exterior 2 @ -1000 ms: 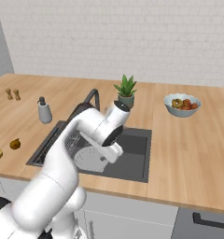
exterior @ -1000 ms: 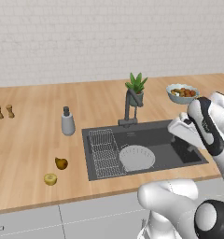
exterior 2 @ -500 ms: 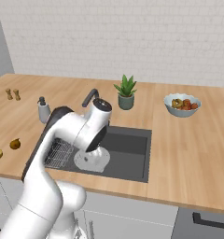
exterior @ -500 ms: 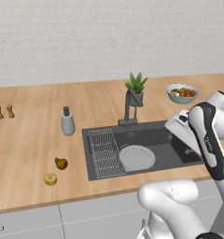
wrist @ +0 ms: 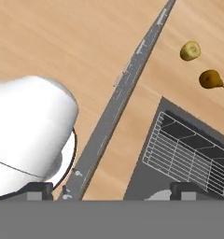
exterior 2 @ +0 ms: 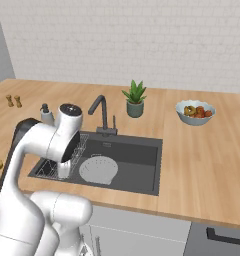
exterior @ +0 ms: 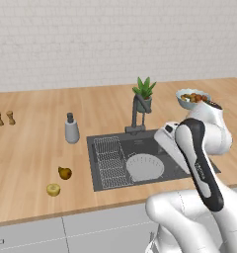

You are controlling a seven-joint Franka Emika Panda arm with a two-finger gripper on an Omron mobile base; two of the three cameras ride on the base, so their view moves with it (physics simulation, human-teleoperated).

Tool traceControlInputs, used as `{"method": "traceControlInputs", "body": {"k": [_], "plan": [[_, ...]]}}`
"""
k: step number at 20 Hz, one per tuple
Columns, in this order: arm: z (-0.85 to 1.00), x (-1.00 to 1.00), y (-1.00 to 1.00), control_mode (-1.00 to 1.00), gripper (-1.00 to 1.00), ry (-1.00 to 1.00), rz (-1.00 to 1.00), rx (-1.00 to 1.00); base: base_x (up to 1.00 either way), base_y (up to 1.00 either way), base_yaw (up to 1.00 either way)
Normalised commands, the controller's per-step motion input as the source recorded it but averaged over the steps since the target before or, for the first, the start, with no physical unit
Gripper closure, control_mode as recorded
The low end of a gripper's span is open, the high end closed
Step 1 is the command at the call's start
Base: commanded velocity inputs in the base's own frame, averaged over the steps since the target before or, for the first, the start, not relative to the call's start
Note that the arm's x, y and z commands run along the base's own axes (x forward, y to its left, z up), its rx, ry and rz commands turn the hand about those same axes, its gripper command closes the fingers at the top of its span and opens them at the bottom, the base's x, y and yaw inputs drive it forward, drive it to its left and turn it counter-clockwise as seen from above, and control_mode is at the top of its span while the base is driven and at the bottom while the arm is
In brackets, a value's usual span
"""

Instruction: Put the colander in the sink, put the pear, kiwi in the colander, and turn on the sink faucet and pour water over the colander.

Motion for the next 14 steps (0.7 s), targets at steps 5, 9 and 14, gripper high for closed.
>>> {"method": "traceControlInputs", "body": {"k": [5,9,14], "plan": [[0.00,0.00,0.87,-1.00,-1.00,0.21,-0.36,-0.01,0.00,0.00,0.00],[0.00,0.05,0.75,-1.00,-1.00,0.21,-0.49,0.00,0.00,0.00,0.00],[0.00,0.20,0.69,-1.00,-1.00,0.26,-0.54,0.00,0.00,0.00,0.00]]}}
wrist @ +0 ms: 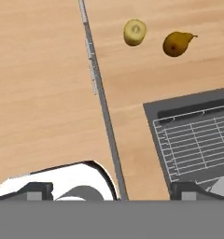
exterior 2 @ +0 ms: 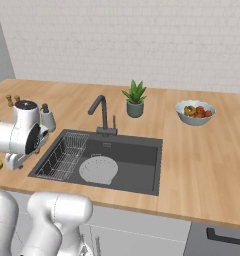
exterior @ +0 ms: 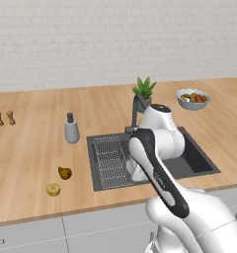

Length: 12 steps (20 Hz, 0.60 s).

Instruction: Put the colander in the sink, put the pear, kiwi in the colander, and turn on the sink faucet and pour water over the colander.

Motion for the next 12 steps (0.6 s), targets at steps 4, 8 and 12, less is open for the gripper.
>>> {"method": "traceControlInputs", "body": {"k": [4,8,12], "plan": [[-0.02,0.23,0.58,-1.00,-1.00,0.36,-0.65,0.00,0.00,0.00,0.00],[0.00,0.20,0.49,-1.00,-1.00,0.36,-0.67,0.01,0.00,0.00,0.00],[-0.01,0.12,0.55,-1.00,-1.00,0.36,-0.58,0.02,0.00,0.00,0.00]]}}
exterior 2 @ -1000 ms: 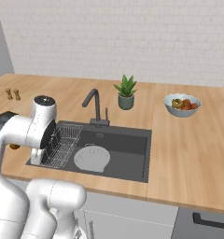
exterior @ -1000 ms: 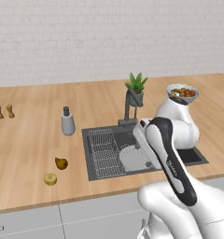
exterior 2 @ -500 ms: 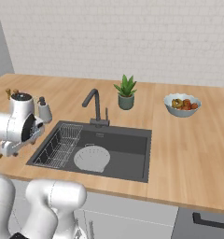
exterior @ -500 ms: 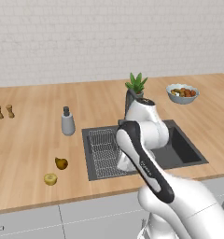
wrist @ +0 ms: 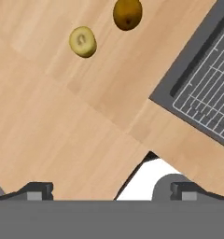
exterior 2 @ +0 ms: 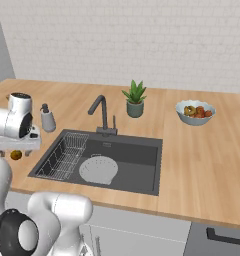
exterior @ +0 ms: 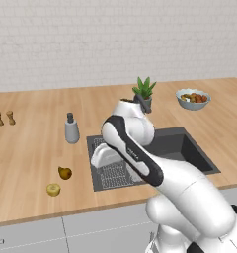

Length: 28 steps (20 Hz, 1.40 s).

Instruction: Put the colander in the sink, put the pear, kiwi in the colander, and turn on the sink faucet and pour water over the colander.

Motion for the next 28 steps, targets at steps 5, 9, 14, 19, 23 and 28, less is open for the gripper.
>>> {"method": "traceControlInputs", "body": {"k": [5,9,14,19,23,28], "plan": [[-0.19,0.07,0.66,-1.00,-1.00,-0.15,-0.50,-0.30,0.00,0.00,0.00],[-0.18,0.28,0.60,-1.00,-1.00,-0.04,-0.58,-0.30,0.00,0.00,0.00],[-0.16,0.37,0.31,-1.00,-1.00,0.19,-0.41,-0.17,0.00,0.00,0.00],[-0.09,0.33,0.23,-1.00,-1.00,0.02,-0.16,-0.05,0.00,0.00,0.00],[-0.16,0.23,0.20,-1.00,-1.00,0.00,-0.07,0.00,0.00,0.00,0.00],[-0.23,0.23,0.10,-1.00,-1.00,-0.02,-0.01,0.00,0.00,0.00,0.00]]}}
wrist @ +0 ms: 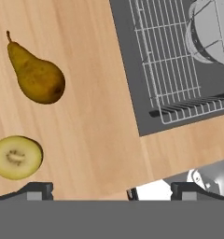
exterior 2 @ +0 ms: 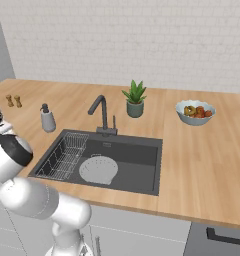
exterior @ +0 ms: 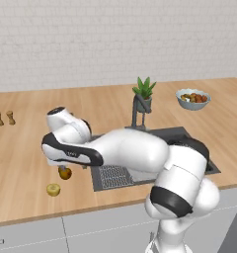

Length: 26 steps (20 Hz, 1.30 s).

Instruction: Put the colander in the sink, put the pear, kiwi in the colander, and turn on the sink faucet and pour water over the colander.

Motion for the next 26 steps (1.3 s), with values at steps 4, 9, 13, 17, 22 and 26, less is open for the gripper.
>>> {"method": "traceControlInputs", "body": {"k": [4,9,13,17,22,26], "plan": [[-0.27,0.17,0.00,-1.00,-1.00,-0.01,0.00,0.00,0.00,0.00,0.00],[-0.22,0.17,-0.01,-1.00,-1.00,-0.02,0.00,0.01,0.00,0.00,0.00],[-0.18,0.23,0.00,-1.00,-1.00,0.00,0.00,0.06,0.00,0.00,0.00],[-0.18,0.16,0.01,-1.00,-1.00,0.00,0.00,0.04,0.00,0.00,0.00],[-0.22,0.04,0.10,-1.00,-1.00,-0.07,0.03,0.00,0.00,0.00,0.00],[-0.18,0.15,0.09,-1.00,-1.00,-0.05,0.04,0.00,0.00,0.00,0.00]]}}
